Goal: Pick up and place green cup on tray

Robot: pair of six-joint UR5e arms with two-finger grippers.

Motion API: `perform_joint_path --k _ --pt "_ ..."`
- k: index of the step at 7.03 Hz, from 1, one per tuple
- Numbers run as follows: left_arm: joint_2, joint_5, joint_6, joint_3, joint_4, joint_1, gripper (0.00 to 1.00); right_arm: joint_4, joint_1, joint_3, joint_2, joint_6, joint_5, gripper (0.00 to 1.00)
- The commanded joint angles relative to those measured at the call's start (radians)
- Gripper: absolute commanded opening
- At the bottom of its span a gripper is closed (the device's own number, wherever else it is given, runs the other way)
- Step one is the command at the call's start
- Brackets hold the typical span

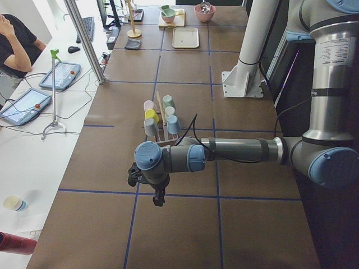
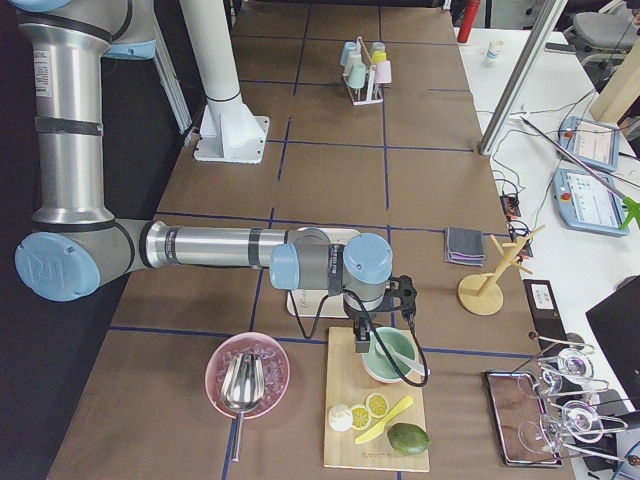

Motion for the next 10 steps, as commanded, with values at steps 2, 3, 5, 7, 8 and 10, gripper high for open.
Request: perform_joint_path --k 2,3,5,7,8,10 --pt "-0.003 0.001 -0.009 -0.008 0.000 0.000 1.00 0.001 -0.015 -0.015 0.066 0.001 0.003 1.00" --pt "-0.003 0.001 -0.011 -0.006 -0.002 0.000 1.00 0.001 -0.020 -0.027 0.067 0.001 0.004 1.00" --pt "-0.005 -0.001 -0.011 -0.006 -0.002 0.000 1.00 0.059 -0.052 -0.022 0.063 0.179 0.006 1.00" --pt "-0.002 -0.001 -0.011 -0.010 -0.002 0.000 1.00 0.324 -0.148 -0.022 -0.008 0.438 0.006 1.00" --pt "-0.002 -0.002 -0.009 -0.010 -0.002 0.000 1.00 0.463 -0.199 -0.022 -0.064 0.563 0.006 1.00" --pt "-0.003 -0.002 -0.011 -0.010 -0.002 0.000 1.00 0.588 -0.260 -0.022 -0.149 0.663 0.007 1.00"
